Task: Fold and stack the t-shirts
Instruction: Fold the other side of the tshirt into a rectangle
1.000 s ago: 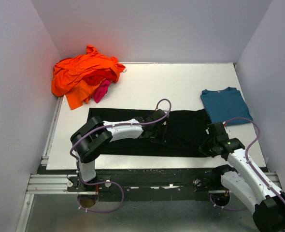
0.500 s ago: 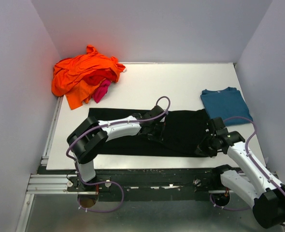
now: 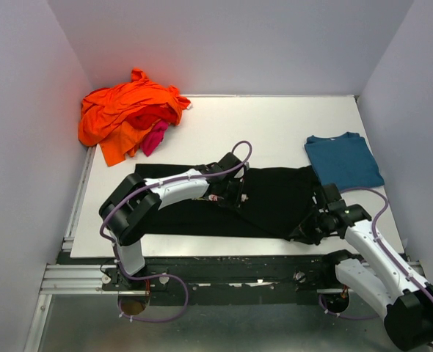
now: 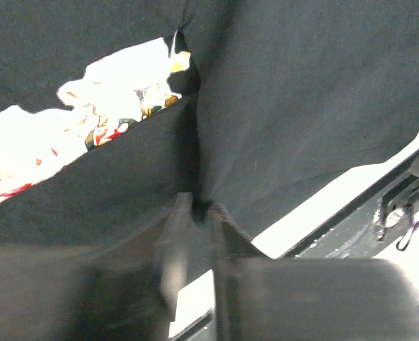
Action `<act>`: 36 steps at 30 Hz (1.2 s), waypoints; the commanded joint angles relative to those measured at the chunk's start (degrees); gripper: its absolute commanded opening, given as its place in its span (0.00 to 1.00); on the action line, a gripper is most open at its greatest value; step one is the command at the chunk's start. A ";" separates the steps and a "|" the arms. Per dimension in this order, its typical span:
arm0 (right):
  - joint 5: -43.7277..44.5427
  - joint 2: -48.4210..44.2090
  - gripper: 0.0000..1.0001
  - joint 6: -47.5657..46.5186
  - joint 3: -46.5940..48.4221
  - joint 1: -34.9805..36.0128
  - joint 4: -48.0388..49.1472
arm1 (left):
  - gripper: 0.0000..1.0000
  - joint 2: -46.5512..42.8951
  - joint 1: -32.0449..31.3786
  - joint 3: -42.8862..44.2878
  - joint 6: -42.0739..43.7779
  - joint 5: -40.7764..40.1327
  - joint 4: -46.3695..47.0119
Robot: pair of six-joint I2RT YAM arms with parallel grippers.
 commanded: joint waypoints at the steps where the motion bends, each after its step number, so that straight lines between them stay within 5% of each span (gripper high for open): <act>1: 0.67 -2.41 0.53 0.63 0.02 0.20 -0.83 | 0.54 -0.96 0.33 1.63 2.39 1.90 -2.29; 4: 6.73 -3.03 0.60 -3.31 4.32 0.20 -3.56 | 0.67 -4.12 0.24 0.84 2.92 -0.55 -2.46; 14: 16.14 -3.12 0.55 -9.39 7.32 0.20 2.93 | 0.62 -6.15 0.33 5.23 4.06 -6.17 -4.39; 19: 21.33 1.70 0.43 -11.76 9.07 0.20 11.71 | 0.56 -4.40 0.85 8.65 4.68 -12.16 -1.59; 24: 25.81 9.61 0.01 -12.04 11.62 0.20 17.43 | 0.54 -0.62 2.44 13.49 3.97 -15.94 -3.24; 36: 26.08 32.03 0.01 -8.87 17.78 -3.05 20.87 | 0.52 -11.15 15.61 -1.78 2.21 -20.68 1.84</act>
